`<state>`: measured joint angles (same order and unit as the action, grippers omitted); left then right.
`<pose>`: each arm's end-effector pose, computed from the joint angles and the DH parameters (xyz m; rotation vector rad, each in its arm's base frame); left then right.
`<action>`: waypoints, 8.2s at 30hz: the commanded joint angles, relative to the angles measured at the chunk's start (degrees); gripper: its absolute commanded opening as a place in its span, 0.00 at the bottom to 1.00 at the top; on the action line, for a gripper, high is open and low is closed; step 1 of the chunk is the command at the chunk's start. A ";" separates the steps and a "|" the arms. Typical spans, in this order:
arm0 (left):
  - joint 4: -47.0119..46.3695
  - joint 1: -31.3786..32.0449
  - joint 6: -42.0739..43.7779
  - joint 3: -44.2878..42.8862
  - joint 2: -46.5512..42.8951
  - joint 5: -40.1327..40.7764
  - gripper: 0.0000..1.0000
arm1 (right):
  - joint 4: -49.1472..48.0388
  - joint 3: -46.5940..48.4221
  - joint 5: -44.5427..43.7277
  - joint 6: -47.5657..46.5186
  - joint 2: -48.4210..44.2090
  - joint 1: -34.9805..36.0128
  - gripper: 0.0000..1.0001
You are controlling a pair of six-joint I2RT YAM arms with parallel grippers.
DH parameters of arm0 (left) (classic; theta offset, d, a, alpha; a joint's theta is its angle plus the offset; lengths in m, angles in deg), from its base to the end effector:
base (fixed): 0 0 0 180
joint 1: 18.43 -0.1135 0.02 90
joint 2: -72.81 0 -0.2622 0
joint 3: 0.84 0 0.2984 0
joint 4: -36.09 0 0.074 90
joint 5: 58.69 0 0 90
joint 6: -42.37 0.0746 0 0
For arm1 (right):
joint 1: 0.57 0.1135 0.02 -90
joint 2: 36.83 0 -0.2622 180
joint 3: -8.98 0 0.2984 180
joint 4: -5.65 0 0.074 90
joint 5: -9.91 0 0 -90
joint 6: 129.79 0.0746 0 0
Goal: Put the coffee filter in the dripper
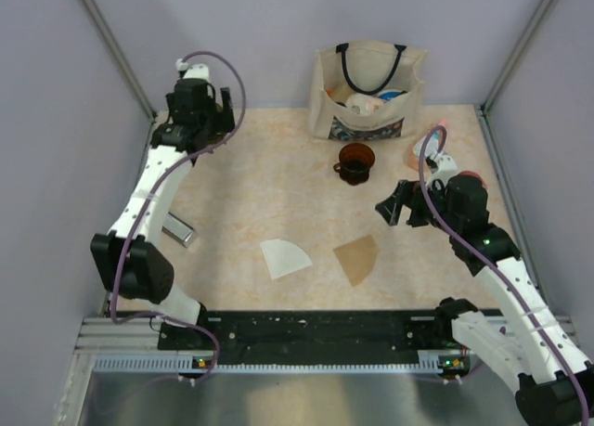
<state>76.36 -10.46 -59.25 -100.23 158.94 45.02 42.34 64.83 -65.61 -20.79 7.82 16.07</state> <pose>0.4216 -0.0412 0.3770 -0.2133 2.0166 0.0288 0.2420 0.0918 0.2928 -0.1224 2.0575 0.6453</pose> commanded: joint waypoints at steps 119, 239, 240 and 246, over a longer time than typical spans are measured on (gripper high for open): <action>-19.52 21.12 -44.46 69.15 -21.09 -22.33 0.19 | -32.73 11.56 16.72 20.20 56.78 31.69 0.77; -31.58 23.59 -44.82 53.78 -43.58 -38.24 0.00 | -36.96 -4.43 -26.61 -31.15 16.37 50.86 0.64; -29.39 23.50 -43.76 53.60 -44.20 -38.32 0.00 | -35.73 -4.61 -26.78 -29.13 14.61 50.94 0.69; -18.74 23.67 -37.08 52.19 -45.87 -39.29 0.00 | -31.24 -6.63 -25.03 -19.45 2.22 50.86 0.88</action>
<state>51.00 12.90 -102.26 -46.35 114.30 6.14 9.31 58.80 -91.97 -48.90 18.31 66.19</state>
